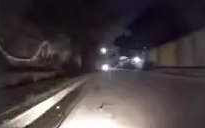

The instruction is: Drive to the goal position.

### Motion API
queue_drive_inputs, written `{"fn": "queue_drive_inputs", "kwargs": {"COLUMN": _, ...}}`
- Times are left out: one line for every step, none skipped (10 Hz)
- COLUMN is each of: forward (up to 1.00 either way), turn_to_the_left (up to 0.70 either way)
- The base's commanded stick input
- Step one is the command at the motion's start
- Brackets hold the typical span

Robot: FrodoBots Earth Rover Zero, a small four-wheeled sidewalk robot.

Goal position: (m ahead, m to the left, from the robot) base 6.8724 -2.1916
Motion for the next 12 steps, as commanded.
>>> {"fn": "queue_drive_inputs", "kwargs": {"forward": 0.70, "turn_to_the_left": 0.00}}
{"fn": "queue_drive_inputs", "kwargs": {"forward": 0.70, "turn_to_the_left": 0.00}}
{"fn": "queue_drive_inputs", "kwargs": {"forward": 0.70, "turn_to_the_left": 0.00}}
{"fn": "queue_drive_inputs", "kwargs": {"forward": 0.70, "turn_to_the_left": 0.00}}
{"fn": "queue_drive_inputs", "kwargs": {"forward": 0.70, "turn_to_the_left": 0.00}}
{"fn": "queue_drive_inputs", "kwargs": {"forward": 0.70, "turn_to_the_left": 0.00}}
{"fn": "queue_drive_inputs", "kwargs": {"forward": 0.70, "turn_to_the_left": 0.00}}
{"fn": "queue_drive_inputs", "kwargs": {"forward": 0.70, "turn_to_the_left": 0.00}}
{"fn": "queue_drive_inputs", "kwargs": {"forward": 0.70, "turn_to_the_left": 0.00}}
{"fn": "queue_drive_inputs", "kwargs": {"forward": 0.70, "turn_to_the_left": 0.00}}
{"fn": "queue_drive_inputs", "kwargs": {"forward": 0.70, "turn_to_the_left": 0.00}}
{"fn": "queue_drive_inputs", "kwargs": {"forward": 0.70, "turn_to_the_left": 0.00}}
